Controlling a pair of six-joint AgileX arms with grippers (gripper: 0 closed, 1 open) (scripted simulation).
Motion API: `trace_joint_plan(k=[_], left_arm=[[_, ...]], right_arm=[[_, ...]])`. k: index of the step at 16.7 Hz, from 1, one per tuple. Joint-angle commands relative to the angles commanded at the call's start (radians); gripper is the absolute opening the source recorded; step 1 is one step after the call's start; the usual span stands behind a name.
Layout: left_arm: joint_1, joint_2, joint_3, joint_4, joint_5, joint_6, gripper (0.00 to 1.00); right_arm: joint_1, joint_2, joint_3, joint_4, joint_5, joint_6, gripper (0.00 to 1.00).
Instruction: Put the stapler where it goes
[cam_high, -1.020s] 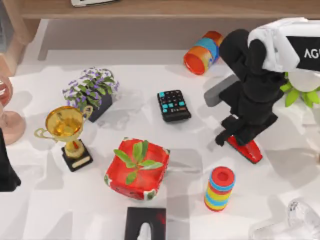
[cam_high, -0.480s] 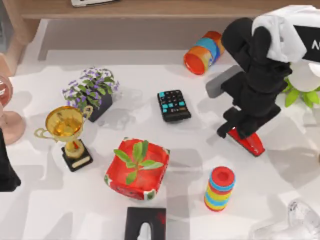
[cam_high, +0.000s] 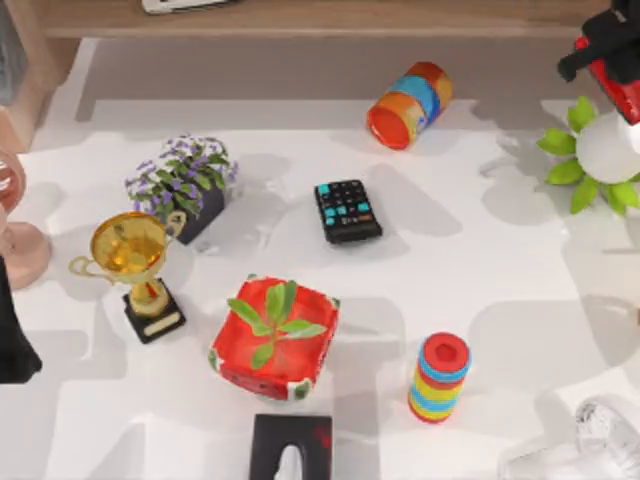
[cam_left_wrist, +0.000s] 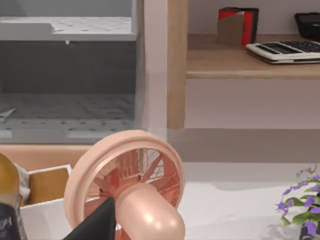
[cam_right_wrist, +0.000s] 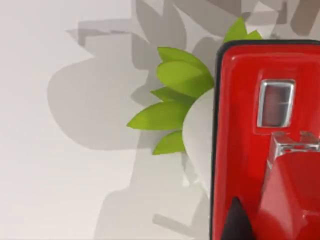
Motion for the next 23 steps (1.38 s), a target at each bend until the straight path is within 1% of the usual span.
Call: trace_joint_plan(k=[3,5,8,11,14,16,23], left_arm=[[0.0,0.0,0.0,0.0,0.0,0.0,1.0],[0.0,0.0,0.0,0.0,0.0,0.0,1.0],[0.0,0.0,0.0,0.0,0.0,0.0,1.0],[0.0,0.0,0.0,0.0,0.0,0.0,1.0],[0.0,0.0,0.0,0.0,0.0,0.0,1.0],[0.0,0.0,0.0,0.0,0.0,0.0,1.0],[0.0,0.0,0.0,0.0,0.0,0.0,1.0]], right_arm=[[-0.161,0.02,0.167,-0.078,0.043,-0.018,0.0],[-0.268,0.072,0.272,-0.137,0.051,-0.03,0.0],[-0.404,0.222,0.423,-0.218,0.028,-0.046,0.0],[-0.496,0.42,0.552,-0.288,-0.03,-0.06,0.0],[-0.543,0.589,0.644,-0.348,-0.095,-0.069,0.0],[-0.554,0.655,0.677,-0.384,-0.124,-0.071,0.0],[-0.553,0.681,0.688,-0.4,-0.135,-0.068,0.0]])
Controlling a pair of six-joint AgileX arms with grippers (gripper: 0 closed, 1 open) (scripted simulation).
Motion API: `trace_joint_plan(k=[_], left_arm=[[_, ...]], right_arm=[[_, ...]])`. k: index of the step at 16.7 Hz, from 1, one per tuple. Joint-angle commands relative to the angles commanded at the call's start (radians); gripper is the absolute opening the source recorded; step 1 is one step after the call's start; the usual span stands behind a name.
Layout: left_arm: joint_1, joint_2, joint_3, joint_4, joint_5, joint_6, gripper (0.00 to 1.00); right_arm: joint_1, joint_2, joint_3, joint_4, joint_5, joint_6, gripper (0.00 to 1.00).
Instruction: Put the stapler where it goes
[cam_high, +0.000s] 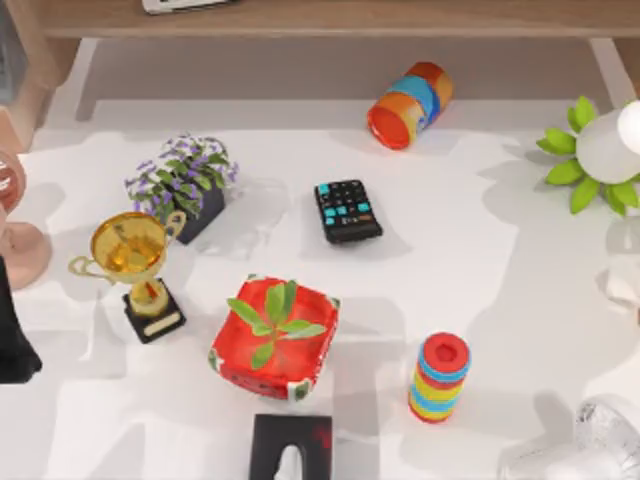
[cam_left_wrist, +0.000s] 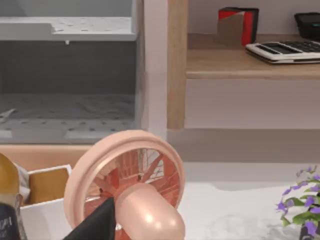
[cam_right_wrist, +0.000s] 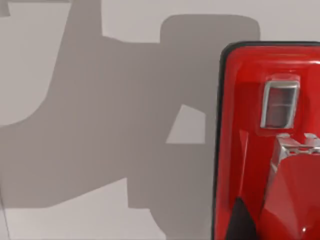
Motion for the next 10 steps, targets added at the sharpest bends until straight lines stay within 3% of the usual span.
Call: trace_joint_plan(k=[10], left_arm=[[0.0,0.0,0.0,0.0,0.0,0.0,1.0]], right_arm=[[-0.032,-0.185,0.038,0.004,-0.063,0.106,0.0]])
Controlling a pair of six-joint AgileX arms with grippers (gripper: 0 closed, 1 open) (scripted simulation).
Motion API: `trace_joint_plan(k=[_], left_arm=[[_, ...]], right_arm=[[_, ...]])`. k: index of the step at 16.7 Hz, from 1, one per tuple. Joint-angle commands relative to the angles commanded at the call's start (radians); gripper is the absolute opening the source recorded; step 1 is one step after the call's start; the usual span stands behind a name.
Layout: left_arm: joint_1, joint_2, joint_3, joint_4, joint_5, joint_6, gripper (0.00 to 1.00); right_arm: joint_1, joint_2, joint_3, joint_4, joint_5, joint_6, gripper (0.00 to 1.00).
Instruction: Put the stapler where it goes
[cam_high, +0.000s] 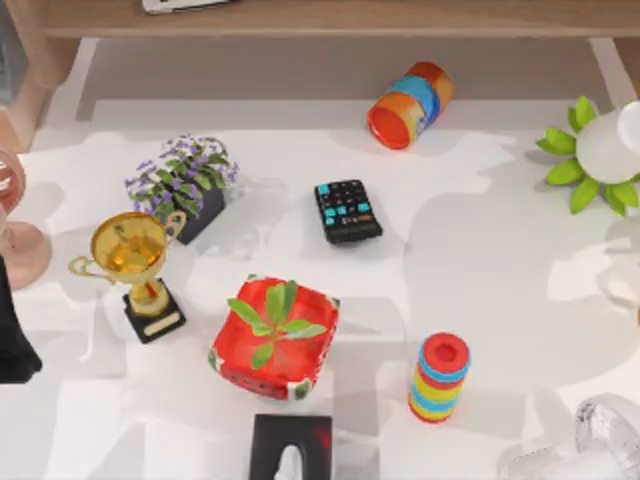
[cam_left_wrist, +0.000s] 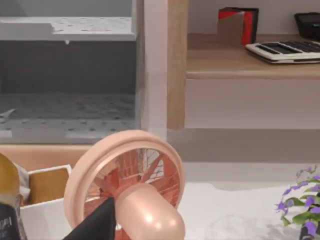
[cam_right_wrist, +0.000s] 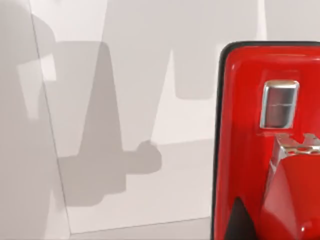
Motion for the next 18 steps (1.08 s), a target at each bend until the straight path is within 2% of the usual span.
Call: trace_joint_plan(k=[7,12,18], left_arm=[[0.0,0.0,0.0,0.0,0.0,0.0,1.0],[0.0,0.0,0.0,0.0,0.0,0.0,1.0],[0.0,0.0,0.0,0.0,0.0,0.0,1.0]], right_arm=[[0.028,0.159,-0.101,0.05,0.055,-0.099,0.0],[0.028,0.167,-0.111,0.048,0.063,-0.109,0.0],[0.028,0.167,-0.111,0.048,0.063,-0.109,0.45]])
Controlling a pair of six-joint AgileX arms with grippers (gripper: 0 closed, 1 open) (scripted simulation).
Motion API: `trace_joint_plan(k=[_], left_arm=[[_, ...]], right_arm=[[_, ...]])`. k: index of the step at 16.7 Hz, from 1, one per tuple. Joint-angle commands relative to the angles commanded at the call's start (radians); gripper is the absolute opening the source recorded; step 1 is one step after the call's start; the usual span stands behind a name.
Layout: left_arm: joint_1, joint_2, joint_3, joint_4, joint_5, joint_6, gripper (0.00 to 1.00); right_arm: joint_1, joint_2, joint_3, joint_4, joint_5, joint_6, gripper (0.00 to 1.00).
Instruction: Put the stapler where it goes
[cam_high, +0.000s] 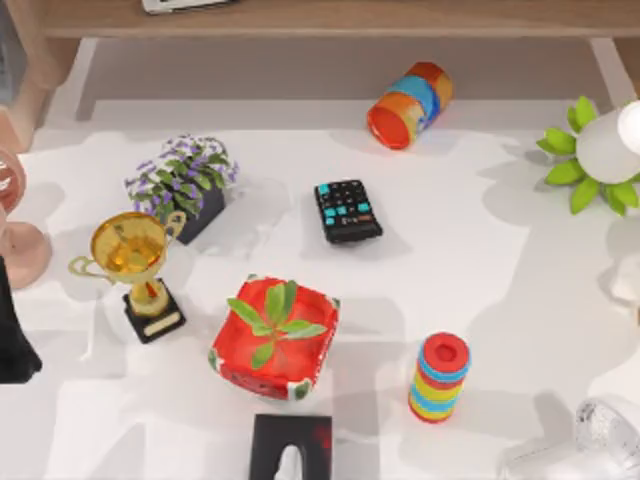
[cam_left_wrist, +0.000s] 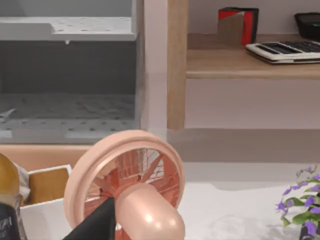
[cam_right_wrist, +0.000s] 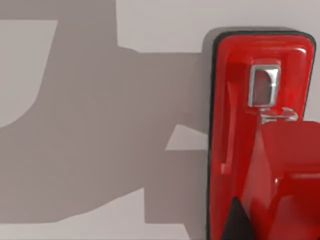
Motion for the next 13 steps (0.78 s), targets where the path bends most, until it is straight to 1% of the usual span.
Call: trace_joint_plan(k=[7,8,13], left_arm=[[0.0,0.0,0.0,0.0,0.0,0.0,1.0],[0.0,0.0,0.0,0.0,0.0,0.0,1.0],[0.0,0.0,0.0,0.0,0.0,0.0,1.0]], right_arm=[[0.0,0.0,0.0,0.0,0.0,0.0,0.98],[0.0,0.0,0.0,0.0,0.0,0.0,1.0],[0.0,0.0,0.0,0.0,0.0,0.0,1.0]])
